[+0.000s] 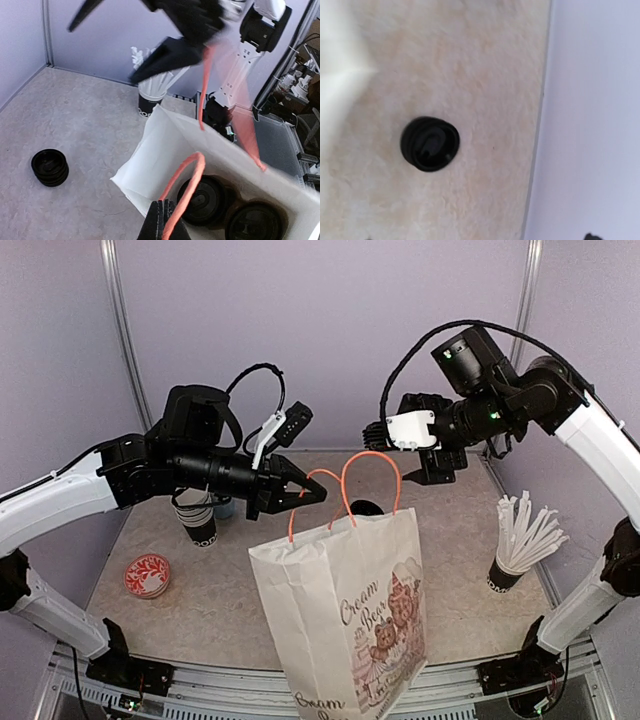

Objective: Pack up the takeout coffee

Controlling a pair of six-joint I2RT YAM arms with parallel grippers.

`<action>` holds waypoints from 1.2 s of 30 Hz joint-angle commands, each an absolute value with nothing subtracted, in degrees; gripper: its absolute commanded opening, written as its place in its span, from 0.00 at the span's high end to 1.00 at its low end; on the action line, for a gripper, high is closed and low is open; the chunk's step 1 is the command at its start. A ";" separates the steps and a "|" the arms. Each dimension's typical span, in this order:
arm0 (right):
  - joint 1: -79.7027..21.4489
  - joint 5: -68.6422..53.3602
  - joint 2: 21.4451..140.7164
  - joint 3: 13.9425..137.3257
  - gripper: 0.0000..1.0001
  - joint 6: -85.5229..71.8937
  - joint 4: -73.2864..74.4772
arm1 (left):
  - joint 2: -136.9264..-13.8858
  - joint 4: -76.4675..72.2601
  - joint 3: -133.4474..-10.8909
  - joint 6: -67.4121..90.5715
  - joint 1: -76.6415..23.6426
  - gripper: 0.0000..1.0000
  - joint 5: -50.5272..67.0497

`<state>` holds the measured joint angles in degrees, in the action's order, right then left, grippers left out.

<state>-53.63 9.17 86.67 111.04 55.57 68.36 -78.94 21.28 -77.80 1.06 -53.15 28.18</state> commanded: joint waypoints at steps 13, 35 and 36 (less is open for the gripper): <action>-42.03 -3.20 87.77 109.48 0.12 56.23 62.00 | -76.96 16.18 -76.35 1.07 -57.70 1.00 15.11; -41.29 -0.44 90.99 106.20 0.10 54.66 60.15 | -68.19 17.98 -75.01 -0.26 -57.87 1.00 8.84; -41.26 -0.44 91.19 106.03 0.09 54.48 60.20 | -68.27 17.83 -74.54 -0.31 -57.85 1.00 9.37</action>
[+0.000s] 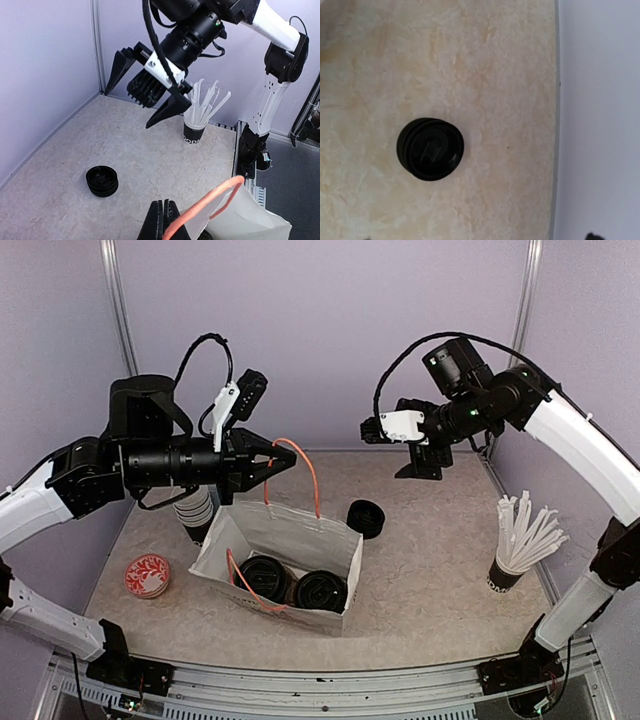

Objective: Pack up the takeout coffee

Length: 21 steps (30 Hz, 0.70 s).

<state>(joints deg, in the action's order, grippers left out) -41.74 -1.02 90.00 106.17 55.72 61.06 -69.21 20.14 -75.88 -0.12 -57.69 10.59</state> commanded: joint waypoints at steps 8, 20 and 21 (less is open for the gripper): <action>-41.20 -0.44 91.90 103.62 0.09 54.30 59.98 | -67.79 17.85 -69.58 -0.29 -59.49 1.00 14.04; -41.21 -1.76 94.39 103.18 0.05 54.91 62.77 | -67.07 21.00 -69.92 3.15 -64.76 1.00 21.95; -41.25 -1.81 94.64 103.00 0.04 54.96 62.79 | -67.48 21.22 -70.10 3.45 -65.07 1.00 21.72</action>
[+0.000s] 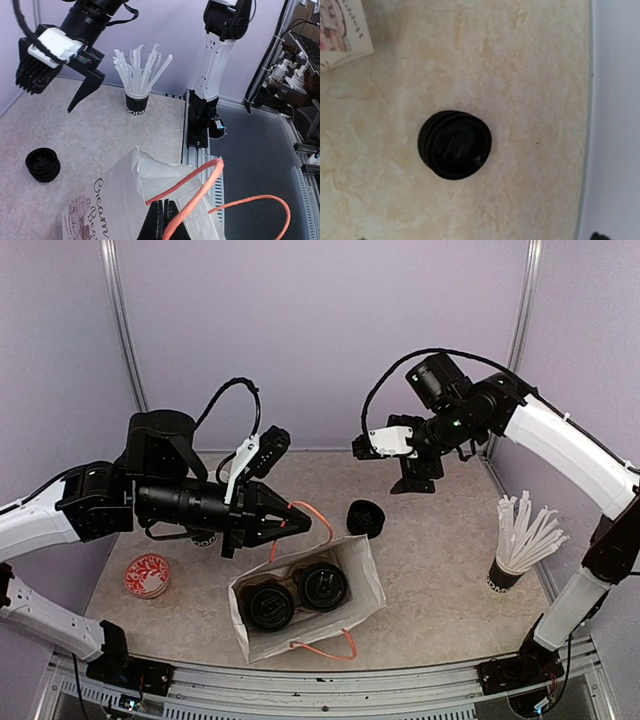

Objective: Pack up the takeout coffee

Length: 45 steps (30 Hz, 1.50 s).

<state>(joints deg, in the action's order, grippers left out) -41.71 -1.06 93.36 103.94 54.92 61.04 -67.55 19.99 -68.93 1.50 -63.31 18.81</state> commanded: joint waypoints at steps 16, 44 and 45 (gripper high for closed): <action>-37.32 -9.37 102.65 101.92 0.14 48.56 60.91 | -71.46 24.85 -76.19 -0.48 -52.39 1.00 8.81; -32.93 -19.49 99.50 98.90 0.43 35.49 51.35 | -71.97 33.51 -85.08 -2.36 -45.79 0.26 -3.56; -32.65 -19.51 96.35 97.85 0.43 35.87 51.22 | -70.99 32.90 -85.17 -2.54 -45.79 0.24 -4.28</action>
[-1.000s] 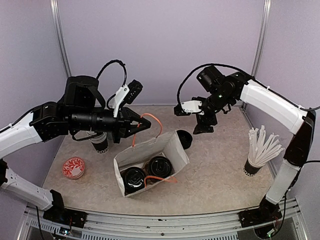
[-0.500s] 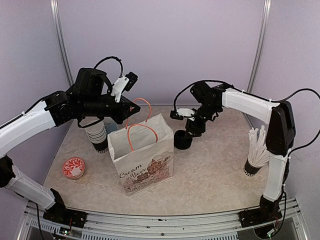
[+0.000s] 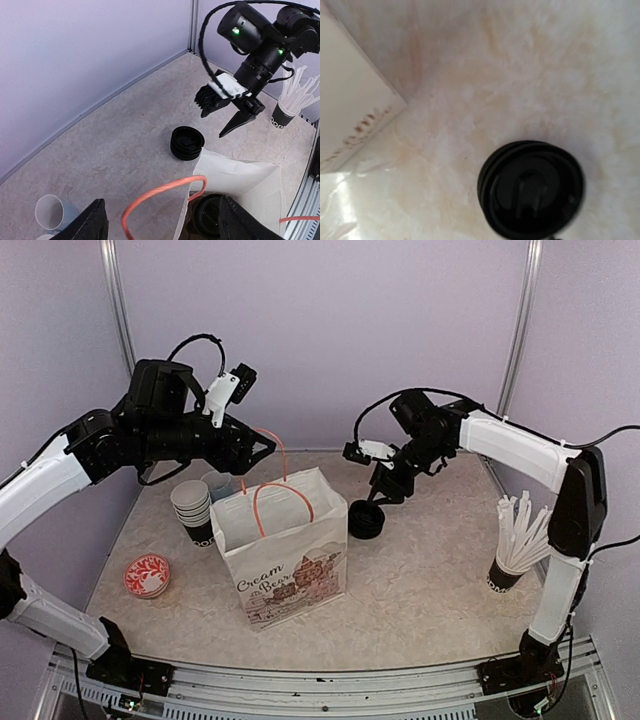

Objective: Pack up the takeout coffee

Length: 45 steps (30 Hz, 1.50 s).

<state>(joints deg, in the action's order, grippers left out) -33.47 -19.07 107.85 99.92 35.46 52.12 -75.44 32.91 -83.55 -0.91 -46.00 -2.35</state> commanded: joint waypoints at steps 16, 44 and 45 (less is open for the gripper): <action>-13.72 -28.15 75.17 89.91 0.44 45.72 59.52 | -89.76 23.13 -104.92 -6.19 -65.81 0.31 0.44; 5.69 -10.40 72.06 82.61 0.68 35.41 67.02 | -86.44 13.27 -91.25 -6.88 -67.94 0.30 -5.82; 7.07 -11.58 72.77 82.76 0.68 35.09 66.98 | -86.28 13.25 -90.98 -7.00 -67.94 0.30 -5.76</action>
